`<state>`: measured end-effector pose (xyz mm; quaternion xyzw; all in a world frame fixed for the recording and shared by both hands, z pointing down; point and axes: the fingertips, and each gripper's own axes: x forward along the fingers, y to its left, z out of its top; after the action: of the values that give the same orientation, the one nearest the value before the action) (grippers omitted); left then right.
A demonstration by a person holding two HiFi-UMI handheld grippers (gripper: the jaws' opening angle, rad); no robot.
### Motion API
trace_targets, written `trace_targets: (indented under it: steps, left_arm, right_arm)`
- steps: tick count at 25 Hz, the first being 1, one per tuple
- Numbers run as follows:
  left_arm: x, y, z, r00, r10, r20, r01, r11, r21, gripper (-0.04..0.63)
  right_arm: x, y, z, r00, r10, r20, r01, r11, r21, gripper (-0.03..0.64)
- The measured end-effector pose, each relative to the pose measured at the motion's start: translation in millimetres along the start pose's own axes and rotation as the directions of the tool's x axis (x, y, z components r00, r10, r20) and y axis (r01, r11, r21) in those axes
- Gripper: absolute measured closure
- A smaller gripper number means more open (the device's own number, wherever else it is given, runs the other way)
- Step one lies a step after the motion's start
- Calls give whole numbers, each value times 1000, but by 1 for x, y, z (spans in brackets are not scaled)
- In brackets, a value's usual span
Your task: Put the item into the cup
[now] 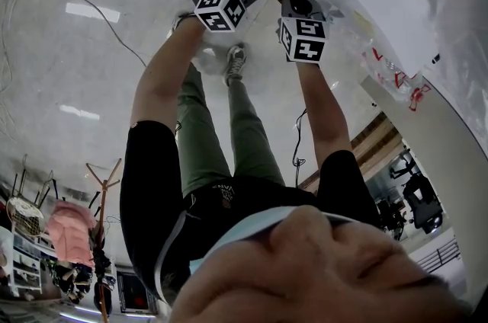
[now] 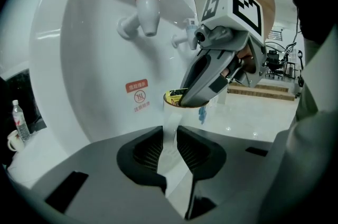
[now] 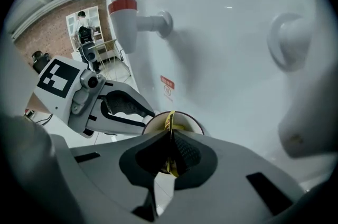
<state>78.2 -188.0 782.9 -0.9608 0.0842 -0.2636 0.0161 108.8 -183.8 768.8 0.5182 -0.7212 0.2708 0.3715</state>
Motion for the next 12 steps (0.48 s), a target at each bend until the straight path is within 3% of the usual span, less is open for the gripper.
trace_targets:
  steps: [12]
  left_arm:
    - [0,-1,0,1000,5,9,-5,1000,-27,497]
  right_arm:
    - [-3,1,6,997,-13,70,9,999,53,569]
